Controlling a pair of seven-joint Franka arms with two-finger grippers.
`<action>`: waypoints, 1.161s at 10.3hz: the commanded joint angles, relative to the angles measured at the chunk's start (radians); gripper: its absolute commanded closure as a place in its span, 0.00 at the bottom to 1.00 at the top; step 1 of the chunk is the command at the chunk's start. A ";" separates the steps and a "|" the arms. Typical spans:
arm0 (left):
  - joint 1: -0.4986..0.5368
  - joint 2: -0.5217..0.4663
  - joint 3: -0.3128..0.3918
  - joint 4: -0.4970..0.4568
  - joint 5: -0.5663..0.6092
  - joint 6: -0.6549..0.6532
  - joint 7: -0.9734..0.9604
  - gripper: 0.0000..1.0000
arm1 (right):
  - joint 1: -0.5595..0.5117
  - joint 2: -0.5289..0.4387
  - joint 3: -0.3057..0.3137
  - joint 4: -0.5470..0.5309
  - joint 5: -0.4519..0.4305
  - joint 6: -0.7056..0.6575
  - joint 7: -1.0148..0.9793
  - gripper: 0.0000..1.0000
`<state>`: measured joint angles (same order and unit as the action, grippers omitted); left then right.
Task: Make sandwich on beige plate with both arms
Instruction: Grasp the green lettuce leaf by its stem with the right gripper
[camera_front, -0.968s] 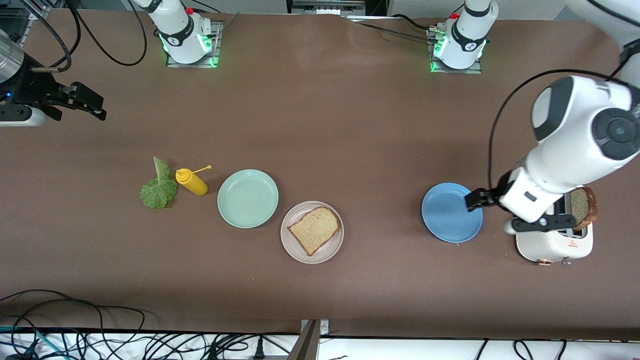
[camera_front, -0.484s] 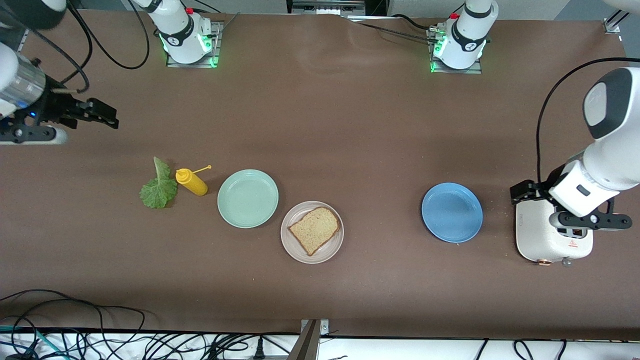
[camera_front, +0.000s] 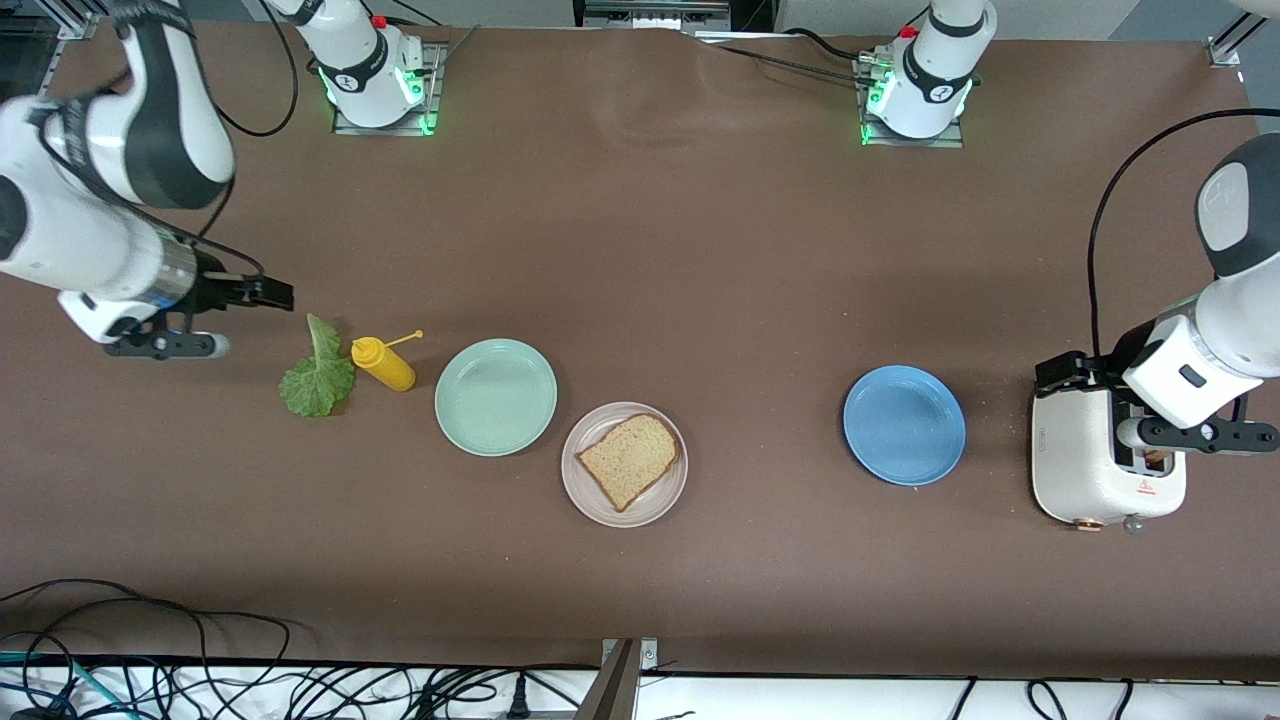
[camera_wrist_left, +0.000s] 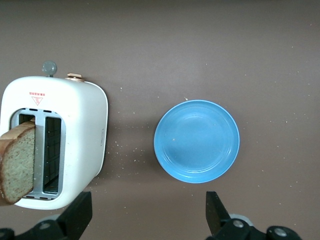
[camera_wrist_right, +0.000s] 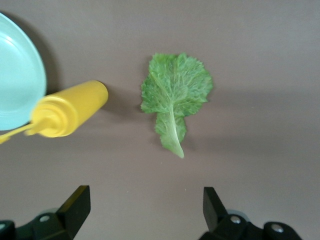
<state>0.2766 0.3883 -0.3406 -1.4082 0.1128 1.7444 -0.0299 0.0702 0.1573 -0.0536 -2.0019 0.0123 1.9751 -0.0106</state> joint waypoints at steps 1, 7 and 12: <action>0.016 -0.025 -0.009 -0.018 -0.022 -0.006 0.027 0.00 | -0.003 0.014 -0.027 -0.125 -0.003 0.159 -0.075 0.00; 0.016 -0.016 -0.009 -0.014 -0.013 -0.003 0.027 0.00 | -0.001 0.194 -0.058 -0.204 0.012 0.401 -0.160 0.00; 0.016 -0.014 -0.009 -0.014 -0.012 -0.003 0.027 0.00 | 0.002 0.242 -0.054 -0.198 0.024 0.433 -0.173 0.99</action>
<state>0.2814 0.3882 -0.3430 -1.4108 0.1123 1.7444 -0.0287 0.0729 0.4008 -0.1088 -2.2044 0.0144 2.4049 -0.1727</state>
